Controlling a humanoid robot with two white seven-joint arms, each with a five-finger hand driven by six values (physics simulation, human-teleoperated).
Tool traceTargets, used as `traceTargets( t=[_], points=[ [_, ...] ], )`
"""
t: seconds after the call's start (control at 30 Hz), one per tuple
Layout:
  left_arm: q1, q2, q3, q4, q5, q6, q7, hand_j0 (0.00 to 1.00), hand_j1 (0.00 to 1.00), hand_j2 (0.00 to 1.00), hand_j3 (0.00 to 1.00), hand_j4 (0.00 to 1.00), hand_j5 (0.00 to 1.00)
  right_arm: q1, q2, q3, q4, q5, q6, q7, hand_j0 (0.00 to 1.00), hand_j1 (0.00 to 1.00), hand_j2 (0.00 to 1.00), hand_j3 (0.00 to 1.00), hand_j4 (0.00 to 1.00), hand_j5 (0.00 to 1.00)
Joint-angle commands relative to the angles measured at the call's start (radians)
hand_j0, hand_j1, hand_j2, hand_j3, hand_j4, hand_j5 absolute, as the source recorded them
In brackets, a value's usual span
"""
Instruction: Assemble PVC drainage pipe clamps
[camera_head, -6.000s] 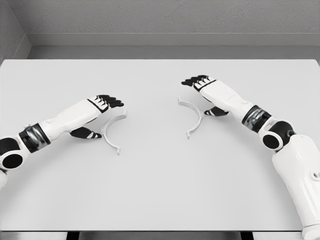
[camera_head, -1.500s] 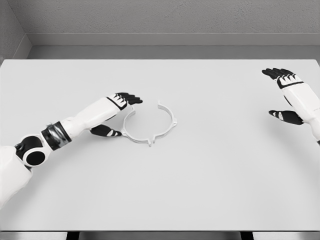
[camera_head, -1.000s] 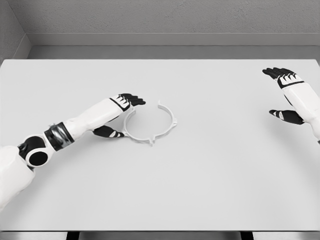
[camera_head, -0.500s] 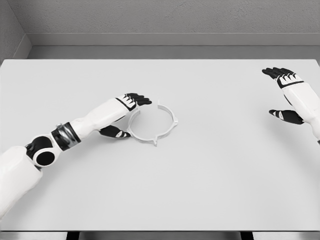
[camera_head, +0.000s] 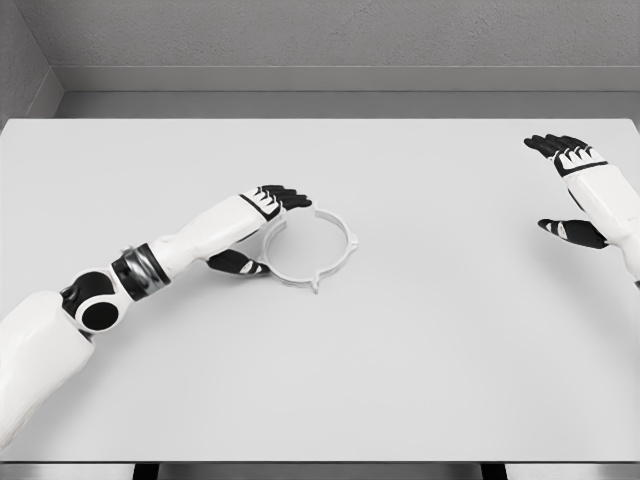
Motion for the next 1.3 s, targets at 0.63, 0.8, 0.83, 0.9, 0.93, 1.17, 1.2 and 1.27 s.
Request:
traceTargets(
  t=[0.63, 0.8, 0.83, 0.9, 0.93, 1.17, 1.2, 1.27],
  points=[
    [-0.003, -0.039, -0.001, 0.004, 0.007, 0.0, 0.001, 1.0, 1.0, 1.0, 1.0, 1.0, 1.0, 0.002, -0.001, 0.0, 0.001, -0.007, 0.001, -0.001, 1.0, 1.0, 1.0, 1.0, 1.0, 1.0],
    [-0.006, -0.042, -0.001, 0.006, 0.007, 0.0, 0.001, 1.0, 1.0, 1.0, 1.0, 1.0, 1.0, 0.002, -0.001, 0.0, 0.001, -0.007, 0.001, -0.001, 1.0, 1.0, 1.0, 1.0, 1.0, 1.0],
    [-0.006, -0.042, -0.001, 0.006, 0.007, 0.0, 0.001, 1.0, 1.0, 1.0, 1.0, 1.0, 1.0, 0.002, -0.001, 0.0, 0.001, -0.007, 0.001, 0.001, 1.0, 1.0, 1.0, 1.0, 1.0, 1.0],
    [-0.009, -0.043, -0.001, 0.006, 0.007, 0.0, 0.001, 1.0, 1.0, 1.0, 1.0, 1.0, 1.0, 0.002, -0.001, 0.0, 0.0, -0.007, 0.001, 0.001, 1.0, 1.0, 1.0, 1.0, 1.0, 1.0],
    [-0.009, -0.043, -0.001, 0.007, 0.007, 0.0, 0.001, 1.0, 1.0, 1.0, 1.0, 1.0, 1.0, 0.002, -0.001, 0.0, 0.0, -0.007, 0.001, -0.001, 1.0, 1.0, 1.0, 1.0, 1.0, 1.0],
    [-0.012, -0.051, -0.001, 0.017, 0.007, 0.0, 0.001, 1.0, 1.0, 1.0, 1.0, 1.0, 1.0, 0.002, -0.001, 0.0, 0.001, -0.007, 0.001, -0.001, 1.0, 1.0, 1.0, 1.0, 1.0, 1.0],
    [-0.011, -0.051, -0.001, 0.015, 0.007, 0.0, 0.001, 1.0, 1.0, 1.0, 1.0, 1.0, 1.0, 0.002, -0.001, 0.0, 0.0, -0.007, 0.001, 0.001, 1.0, 1.0, 1.0, 1.0, 1.0, 1.0],
    [-0.011, -0.051, 0.001, 0.015, 0.01, 0.0, 0.001, 1.0, 1.0, 1.0, 1.0, 1.0, 1.0, 0.002, -0.001, 0.0, 0.001, -0.007, 0.001, -0.001, 1.0, 1.0, 1.0, 1.0, 1.0, 1.0]
  ],
)
